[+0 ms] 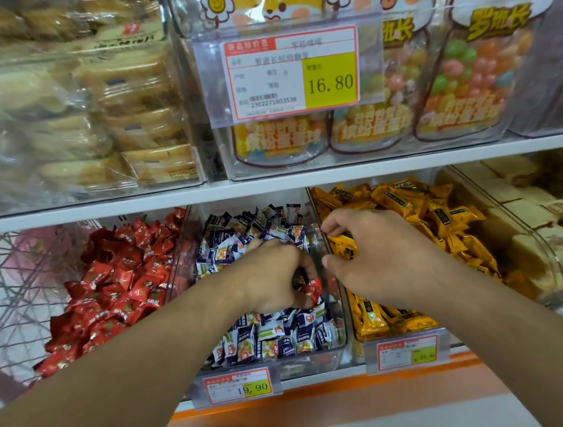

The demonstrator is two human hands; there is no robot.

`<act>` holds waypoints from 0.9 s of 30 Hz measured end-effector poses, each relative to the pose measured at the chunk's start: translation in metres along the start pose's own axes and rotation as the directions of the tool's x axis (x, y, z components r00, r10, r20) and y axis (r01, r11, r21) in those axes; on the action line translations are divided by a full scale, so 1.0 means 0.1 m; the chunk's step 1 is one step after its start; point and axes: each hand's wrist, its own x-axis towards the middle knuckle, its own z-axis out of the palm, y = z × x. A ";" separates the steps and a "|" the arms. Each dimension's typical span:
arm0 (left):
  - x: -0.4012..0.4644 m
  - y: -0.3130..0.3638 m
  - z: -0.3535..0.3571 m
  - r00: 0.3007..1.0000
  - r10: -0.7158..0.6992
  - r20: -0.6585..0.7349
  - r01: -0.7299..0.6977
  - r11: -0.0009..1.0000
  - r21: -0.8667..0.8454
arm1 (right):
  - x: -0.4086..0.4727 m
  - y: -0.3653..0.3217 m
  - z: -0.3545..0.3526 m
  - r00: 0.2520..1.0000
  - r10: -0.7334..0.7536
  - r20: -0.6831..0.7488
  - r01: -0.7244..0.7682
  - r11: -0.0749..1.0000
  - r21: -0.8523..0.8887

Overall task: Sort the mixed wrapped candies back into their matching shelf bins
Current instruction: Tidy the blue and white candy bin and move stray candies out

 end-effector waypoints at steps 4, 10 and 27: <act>-0.03 0.04 0.00 0.995 0.045 -0.094 -0.043 0.999 0.022 | 0.00 0.01 0.01 1.000 -0.003 -0.005 0.003 1.000 0.001; -0.12 0.04 -0.03 0.984 0.025 -0.175 -0.041 0.995 -0.087 | 0.00 0.01 0.01 1.000 -0.008 -0.007 0.008 1.000 0.005; -1.20 -0.10 -0.26 0.811 -0.433 -0.393 -0.002 0.671 -0.742 | -0.08 -0.27 0.09 0.989 -0.120 -0.085 0.113 0.990 -0.083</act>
